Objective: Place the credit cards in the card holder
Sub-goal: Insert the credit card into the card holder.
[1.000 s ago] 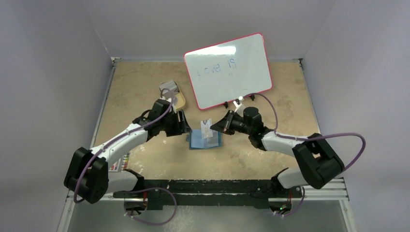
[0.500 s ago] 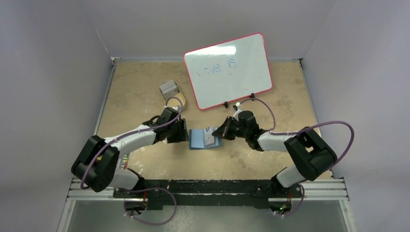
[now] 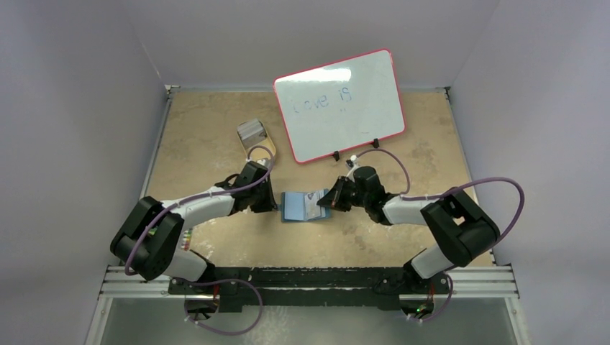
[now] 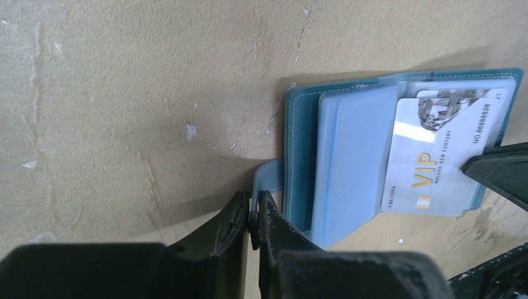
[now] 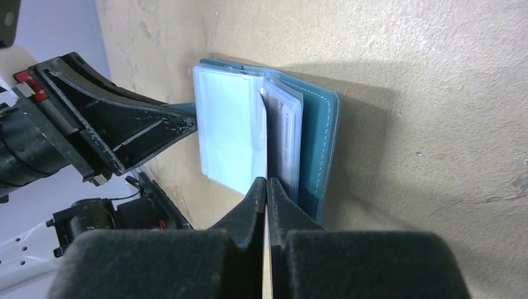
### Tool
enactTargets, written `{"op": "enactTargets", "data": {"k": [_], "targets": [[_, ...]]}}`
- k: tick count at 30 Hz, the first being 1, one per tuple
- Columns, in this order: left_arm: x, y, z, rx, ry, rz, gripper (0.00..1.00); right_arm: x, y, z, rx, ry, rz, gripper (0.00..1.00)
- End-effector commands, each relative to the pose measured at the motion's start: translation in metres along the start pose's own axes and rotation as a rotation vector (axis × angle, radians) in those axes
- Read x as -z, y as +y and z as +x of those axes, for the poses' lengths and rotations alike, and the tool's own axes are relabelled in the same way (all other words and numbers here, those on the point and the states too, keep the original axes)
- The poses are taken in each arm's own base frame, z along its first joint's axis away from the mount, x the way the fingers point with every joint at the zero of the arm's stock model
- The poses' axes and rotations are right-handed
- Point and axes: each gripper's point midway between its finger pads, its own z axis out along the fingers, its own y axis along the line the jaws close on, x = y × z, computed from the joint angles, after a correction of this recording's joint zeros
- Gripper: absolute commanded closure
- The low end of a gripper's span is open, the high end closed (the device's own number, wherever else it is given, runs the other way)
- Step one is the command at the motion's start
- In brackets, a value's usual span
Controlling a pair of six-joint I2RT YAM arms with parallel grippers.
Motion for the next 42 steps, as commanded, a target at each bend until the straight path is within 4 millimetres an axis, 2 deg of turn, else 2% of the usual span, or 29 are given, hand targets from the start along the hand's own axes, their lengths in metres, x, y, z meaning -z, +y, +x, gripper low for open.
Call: {"op": "enactTargets", "data": {"k": [1, 5, 14, 21, 32, 42], "targets": [[-0.005, 0.003, 0.001, -0.009, -0.015, -0.004, 0.94, -0.005, -0.010, 0.001, 0.012, -0.008, 0.023, 1.00], [-0.008, 0.004, 0.004, -0.006, -0.005, 0.000, 1.00, -0.009, -0.010, 0.002, 0.009, -0.002, 0.014, 1.00], [-0.010, 0.001, 0.007, 0.003, 0.009, 0.019, 1.00, -0.014, -0.005, -0.004, 0.027, -0.016, -0.005, 1.00], [-0.013, -0.001, 0.011, 0.013, 0.018, 0.035, 1.00, -0.019, -0.008, -0.002, 0.011, 0.000, 0.000, 1.00], [-0.010, -0.003, 0.015, 0.053, 0.004, 0.061, 1.00, -0.019, 0.003, -0.010, -0.031, -0.053, -0.054, 1.00], [-0.008, -0.007, 0.011, 0.070, -0.016, 0.079, 1.00, -0.033, 0.003, 0.006, -0.002, 0.021, -0.036, 1.00]]}}
